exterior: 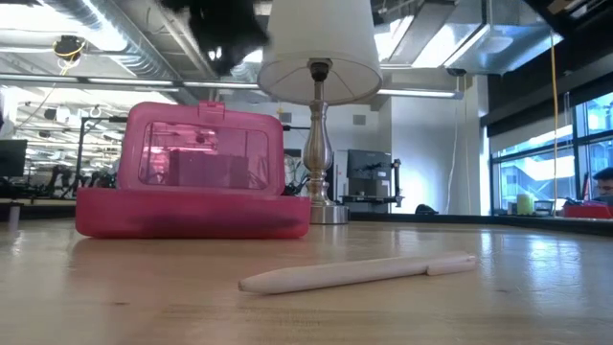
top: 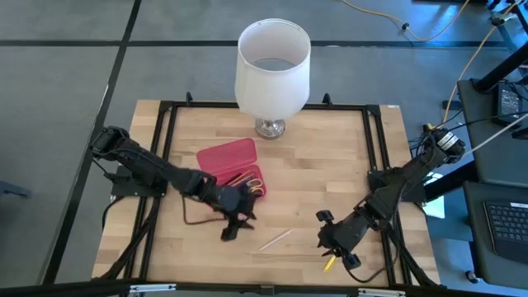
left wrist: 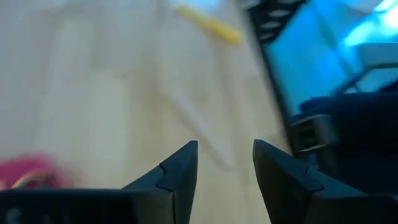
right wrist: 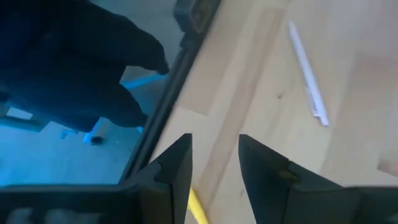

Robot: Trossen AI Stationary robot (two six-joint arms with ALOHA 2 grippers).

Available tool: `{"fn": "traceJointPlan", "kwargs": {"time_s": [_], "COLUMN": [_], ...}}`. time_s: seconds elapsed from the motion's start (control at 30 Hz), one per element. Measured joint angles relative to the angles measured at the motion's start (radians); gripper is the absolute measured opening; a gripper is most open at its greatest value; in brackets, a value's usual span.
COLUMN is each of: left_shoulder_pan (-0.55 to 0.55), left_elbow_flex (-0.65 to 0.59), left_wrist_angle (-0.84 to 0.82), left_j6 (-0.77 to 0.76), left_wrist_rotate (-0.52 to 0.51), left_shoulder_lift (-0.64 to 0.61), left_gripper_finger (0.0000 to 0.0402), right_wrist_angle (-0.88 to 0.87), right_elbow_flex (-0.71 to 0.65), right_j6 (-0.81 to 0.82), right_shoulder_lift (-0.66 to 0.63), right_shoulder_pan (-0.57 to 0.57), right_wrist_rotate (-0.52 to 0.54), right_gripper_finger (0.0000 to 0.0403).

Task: Pick & place school supplies into a supply box
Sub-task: Put the yellow pen into the red supply box

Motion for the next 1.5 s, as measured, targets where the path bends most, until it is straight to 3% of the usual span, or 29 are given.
{"fn": "traceJointPlan", "kwargs": {"time_s": [0.2,0.43,0.9,1.27,1.5], "left_shoulder_pan": [-0.13,-0.213,-0.228,-0.228,-0.226], "left_elbow_flex": [0.0,-0.001,-0.026,-0.026,-0.026], "left_wrist_angle": [0.215,0.326,0.342,0.341,0.346], "left_j6": [0.12,0.225,0.225,0.225,0.237], "left_wrist_rotate": [-0.012,-0.145,-0.314,-0.313,-0.315], "left_shoulder_lift": [0.0,0.0,0.002,0.002,0.021], "left_gripper_finger": [0.0144,0.0144,0.0142,0.0143,0.0144], "right_wrist_angle": [0.011,0.013,0.034,0.036,0.037], "right_elbow_flex": [0.0,0.0,0.0,0.0,0.0], "right_j6": [-0.039,-0.084,-0.083,-0.081,-0.078], "right_shoulder_lift": [0.0,0.011,0.174,0.319,0.36], "right_shoulder_pan": [0.045,0.081,0.168,0.19,0.19], "right_wrist_rotate": [0.0,0.045,0.056,0.097,0.043], "right_gripper_finger": [0.0133,0.0133,0.0133,0.0133,0.0133]}}
